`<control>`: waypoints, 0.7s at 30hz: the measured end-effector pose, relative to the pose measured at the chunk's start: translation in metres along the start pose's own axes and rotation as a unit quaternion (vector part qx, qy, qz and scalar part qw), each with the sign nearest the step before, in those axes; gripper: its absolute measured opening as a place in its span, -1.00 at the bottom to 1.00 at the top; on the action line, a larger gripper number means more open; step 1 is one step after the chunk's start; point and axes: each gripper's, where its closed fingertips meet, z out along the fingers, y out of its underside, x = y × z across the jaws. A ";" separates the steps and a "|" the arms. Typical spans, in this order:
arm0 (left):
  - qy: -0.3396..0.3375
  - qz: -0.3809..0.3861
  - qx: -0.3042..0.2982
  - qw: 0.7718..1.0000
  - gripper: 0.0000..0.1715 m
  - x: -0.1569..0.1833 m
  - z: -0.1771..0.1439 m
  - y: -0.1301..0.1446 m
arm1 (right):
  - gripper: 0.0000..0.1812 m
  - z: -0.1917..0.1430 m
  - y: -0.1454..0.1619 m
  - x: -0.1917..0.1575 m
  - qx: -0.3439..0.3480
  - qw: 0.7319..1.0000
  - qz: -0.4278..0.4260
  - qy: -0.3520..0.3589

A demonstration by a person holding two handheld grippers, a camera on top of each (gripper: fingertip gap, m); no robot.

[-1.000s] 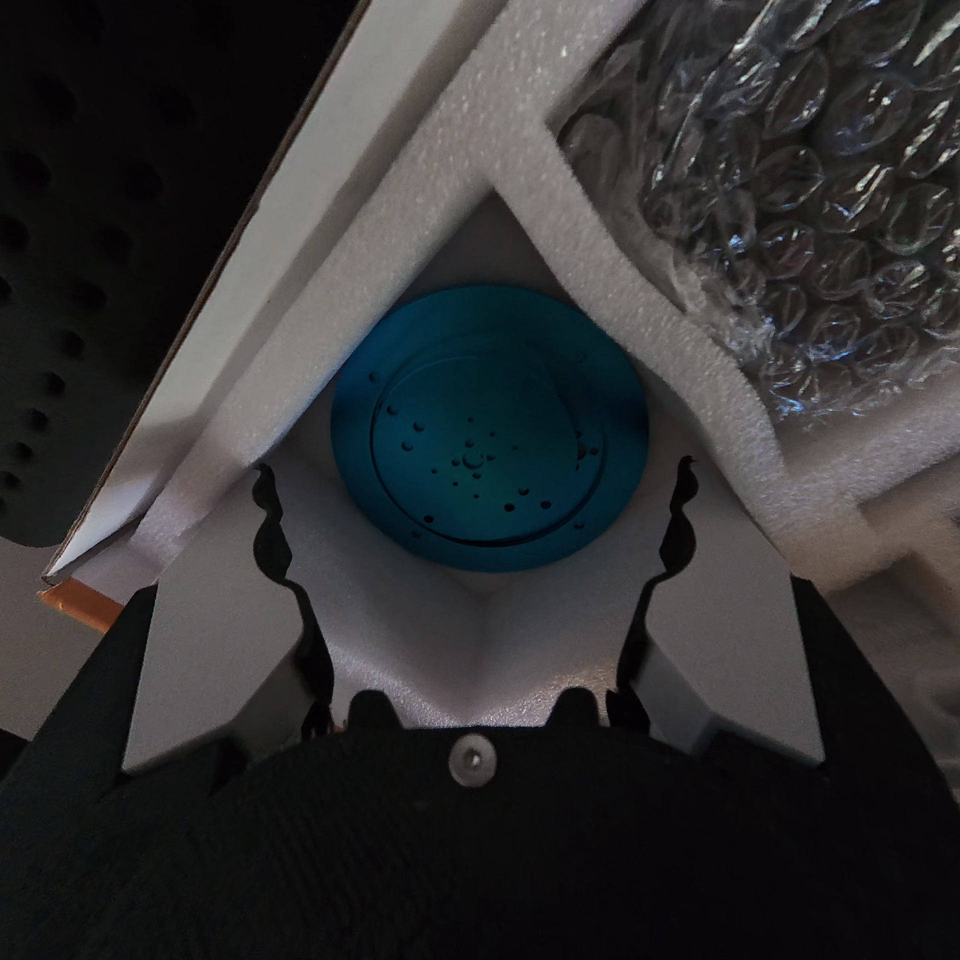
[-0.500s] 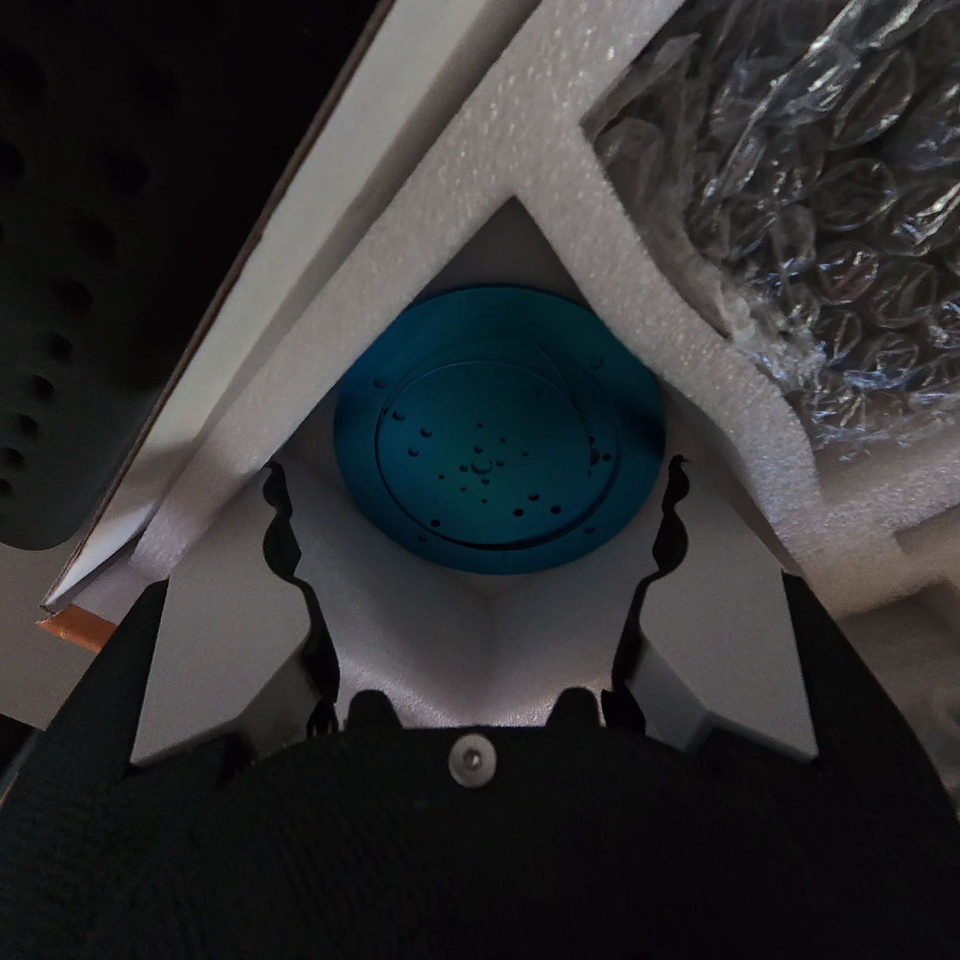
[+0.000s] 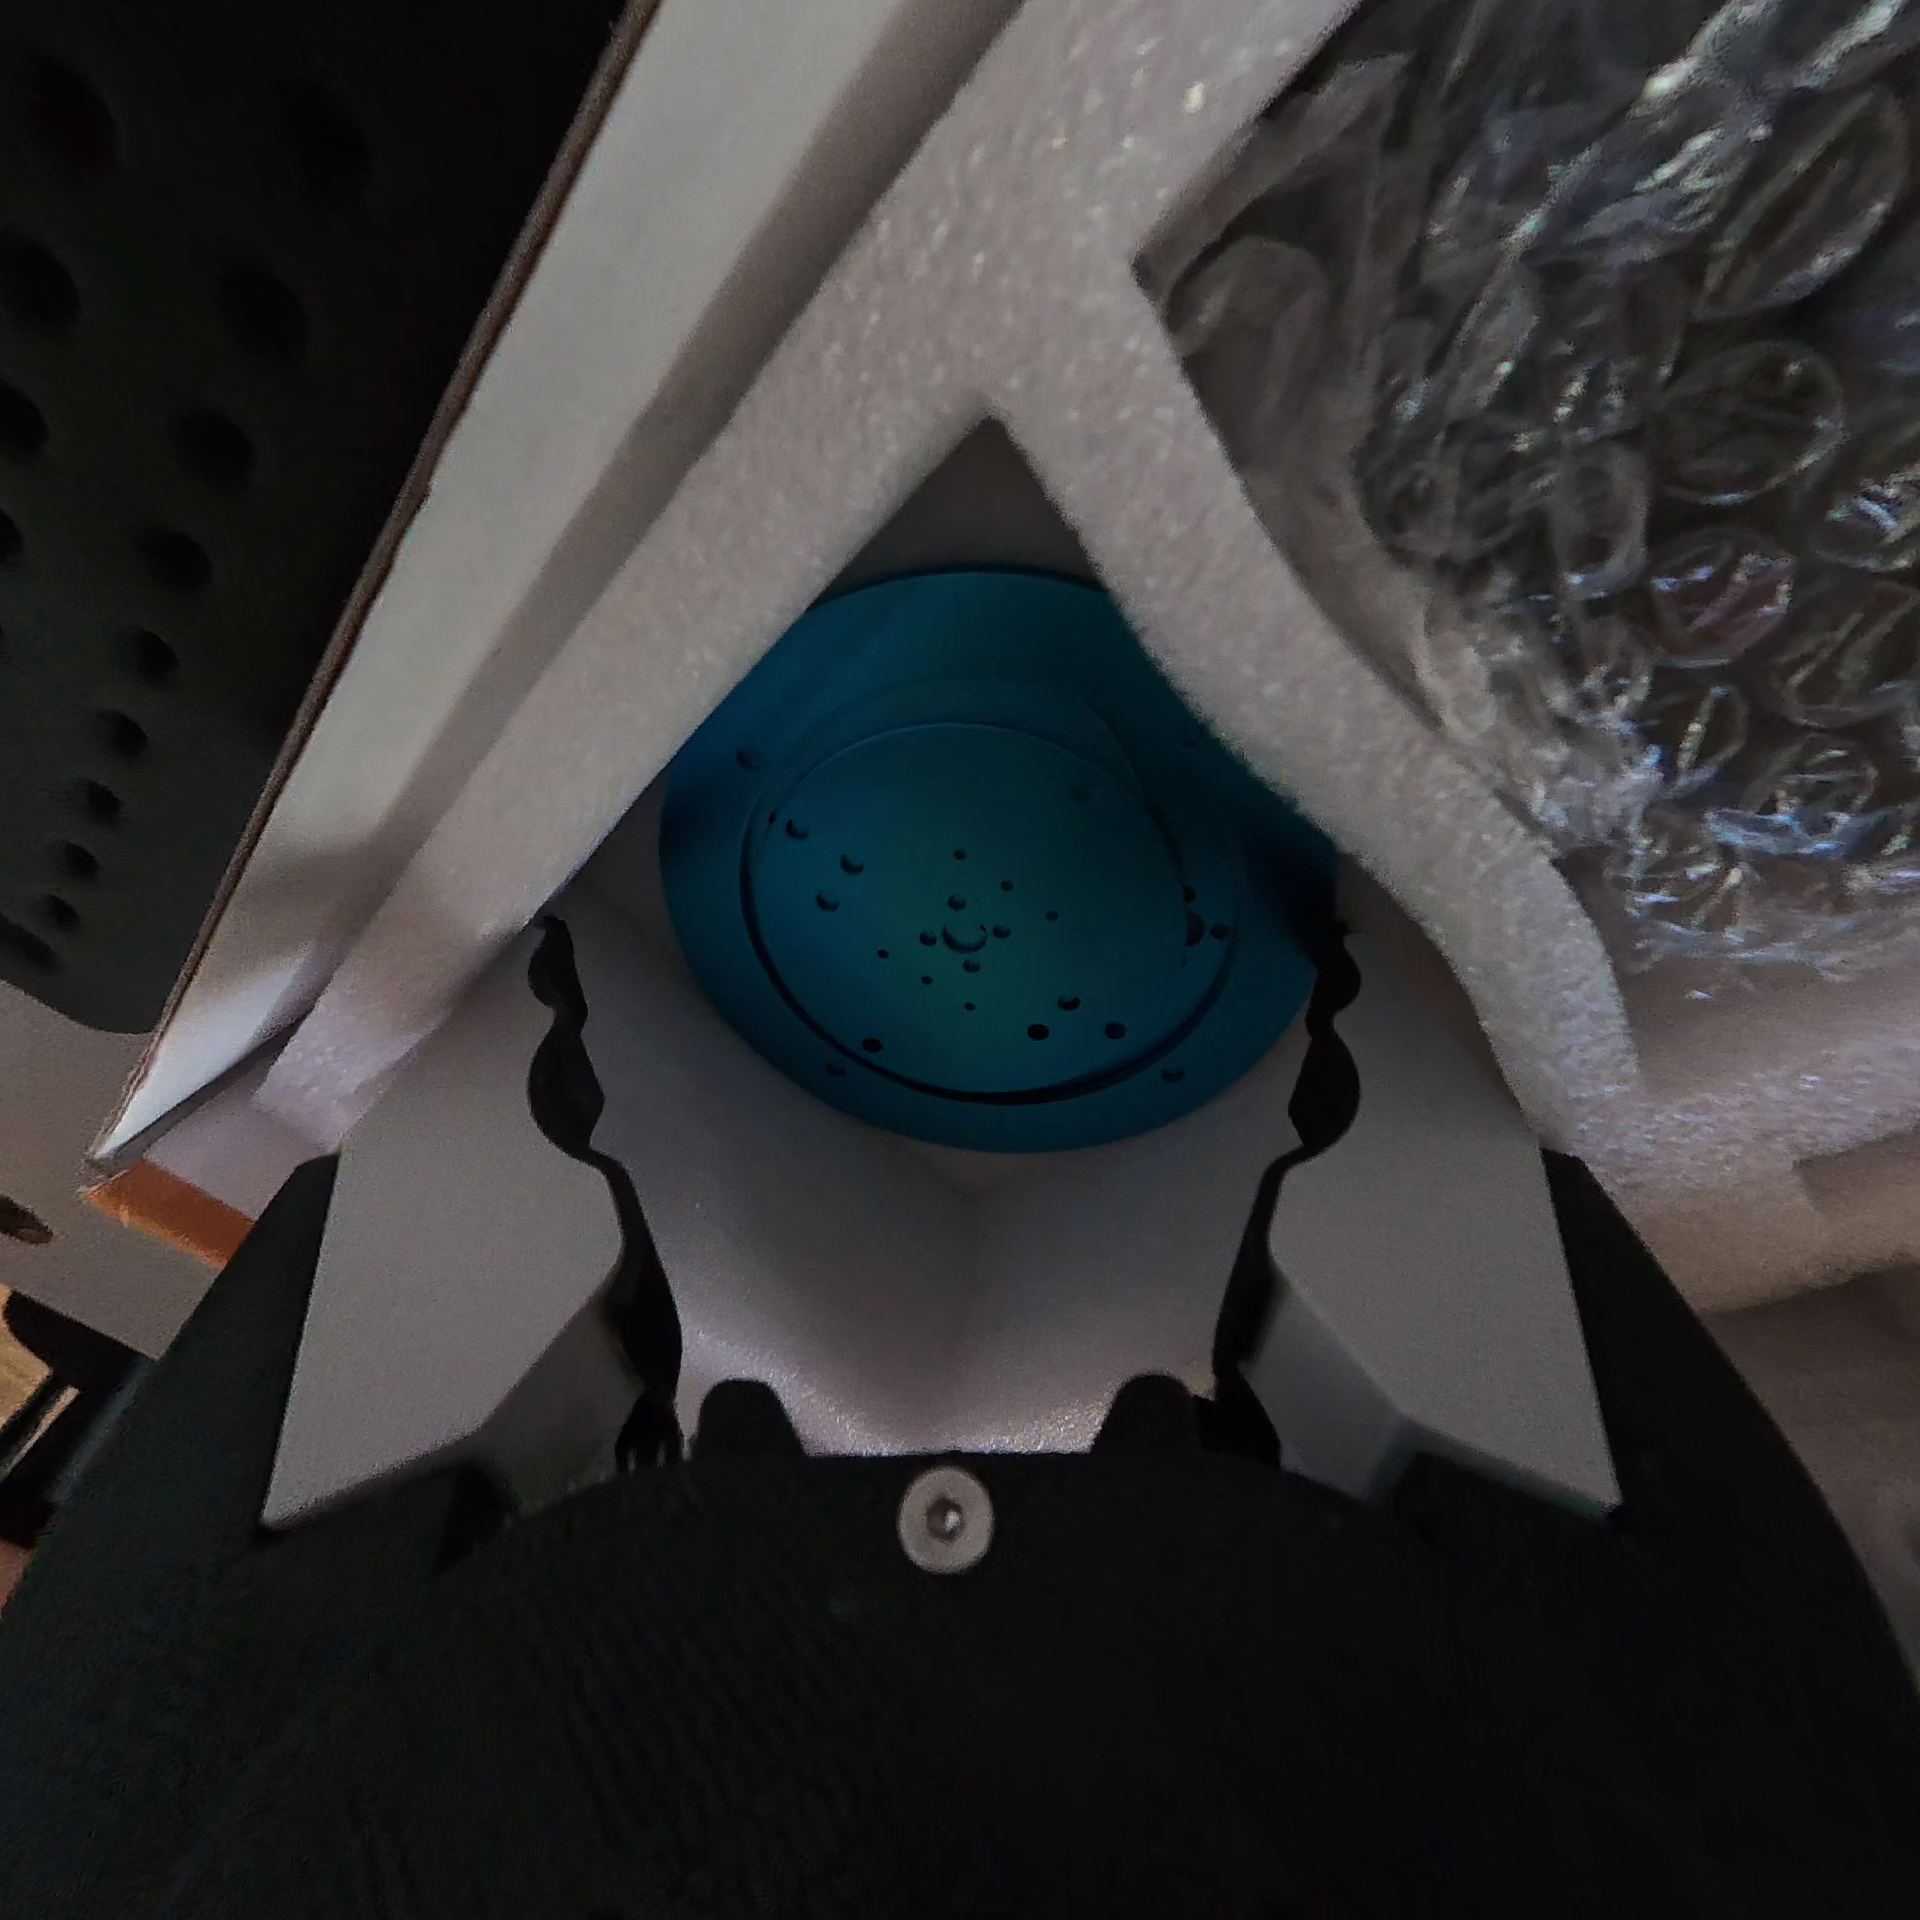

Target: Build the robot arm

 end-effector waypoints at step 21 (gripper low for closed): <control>0.007 0.015 0.004 1.000 -0.63 0.020 -0.006 -0.010 | 0.24 -0.032 -0.006 0.001 0.059 0.994 0.051 -0.076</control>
